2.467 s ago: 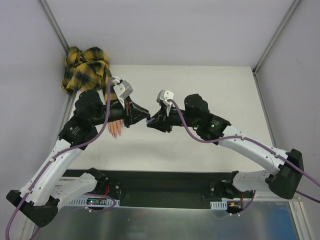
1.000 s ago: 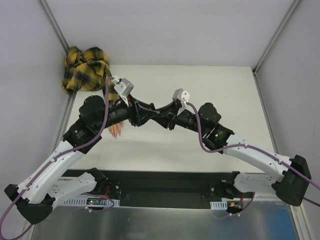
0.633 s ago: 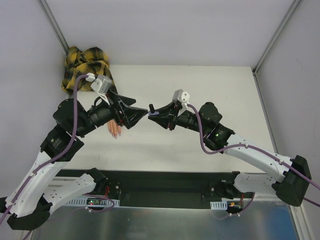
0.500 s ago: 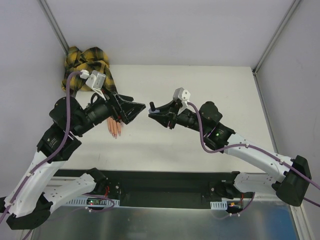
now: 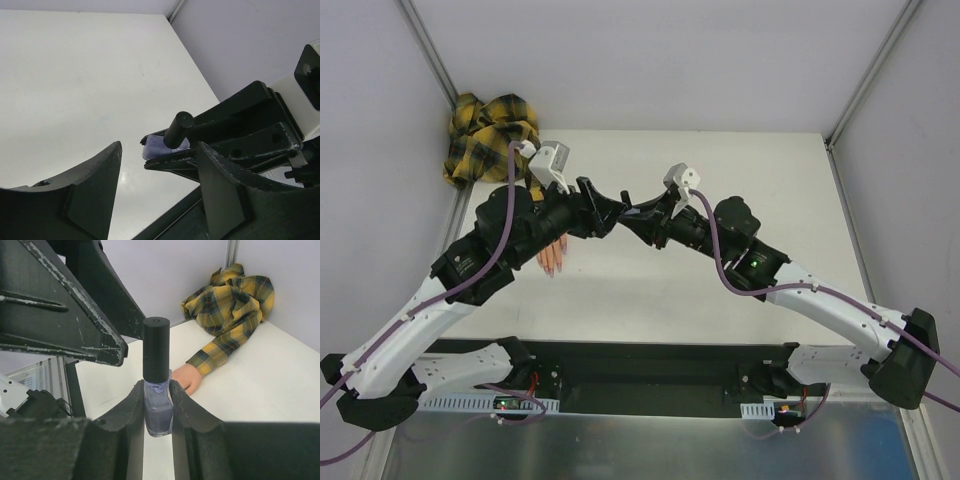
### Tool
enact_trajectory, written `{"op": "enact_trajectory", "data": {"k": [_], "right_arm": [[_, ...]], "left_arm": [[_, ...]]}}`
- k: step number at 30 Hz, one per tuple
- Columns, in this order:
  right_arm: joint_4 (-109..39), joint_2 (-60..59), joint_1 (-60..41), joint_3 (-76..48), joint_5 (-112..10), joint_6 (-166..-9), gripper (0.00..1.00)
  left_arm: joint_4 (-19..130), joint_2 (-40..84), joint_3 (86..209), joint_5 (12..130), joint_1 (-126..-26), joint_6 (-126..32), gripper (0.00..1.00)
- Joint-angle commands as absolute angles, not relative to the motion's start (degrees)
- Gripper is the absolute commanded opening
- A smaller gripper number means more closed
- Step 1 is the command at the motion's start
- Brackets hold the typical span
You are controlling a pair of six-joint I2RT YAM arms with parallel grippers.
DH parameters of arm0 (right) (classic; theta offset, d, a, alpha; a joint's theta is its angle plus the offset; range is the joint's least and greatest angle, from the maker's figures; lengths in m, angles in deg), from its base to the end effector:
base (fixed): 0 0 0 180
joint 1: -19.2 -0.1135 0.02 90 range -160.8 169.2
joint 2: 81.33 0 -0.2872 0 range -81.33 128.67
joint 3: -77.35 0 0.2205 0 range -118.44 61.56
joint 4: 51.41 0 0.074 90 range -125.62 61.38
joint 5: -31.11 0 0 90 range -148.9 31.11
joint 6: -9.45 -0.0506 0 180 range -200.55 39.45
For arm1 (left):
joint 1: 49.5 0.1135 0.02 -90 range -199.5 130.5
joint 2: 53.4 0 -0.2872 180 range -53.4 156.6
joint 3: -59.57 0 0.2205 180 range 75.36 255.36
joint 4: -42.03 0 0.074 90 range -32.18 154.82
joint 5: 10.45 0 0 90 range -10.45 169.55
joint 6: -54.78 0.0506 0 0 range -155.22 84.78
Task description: Paint the nails
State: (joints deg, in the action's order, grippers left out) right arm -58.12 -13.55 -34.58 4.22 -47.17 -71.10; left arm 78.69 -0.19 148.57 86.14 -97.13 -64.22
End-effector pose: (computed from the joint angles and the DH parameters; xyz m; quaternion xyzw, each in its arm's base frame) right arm 0.1405 0.2092 0.4257 -0.3956 0.4912 0.3513 0.6920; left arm 0.1061 -0.1077 0.4706 0.0753 0.7084 -0.4022 0.5751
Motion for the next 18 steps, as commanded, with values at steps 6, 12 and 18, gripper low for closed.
{"op": "enact_trajectory", "data": {"k": [6,12,18], "right_arm": [[-58.9,-13.7,-35.6,1.1,-49.1,-71.2,0.0],[-58.9,-14.0,-35.9,1.2,-49.5,-71.2,0.0],[-59.5,-14.6,-36.0,1.6,-50.3,-72.7,0.0]], "left_arm": [[70.8,3.7,149.9,94.4,-101.0,-57.2,0.51],[69.8,5.1,149.9,94.7,-102.1,-55.6,0.38],[69.0,3.2,146.9,91.0,-102.3,-56.8,0.21]]}}
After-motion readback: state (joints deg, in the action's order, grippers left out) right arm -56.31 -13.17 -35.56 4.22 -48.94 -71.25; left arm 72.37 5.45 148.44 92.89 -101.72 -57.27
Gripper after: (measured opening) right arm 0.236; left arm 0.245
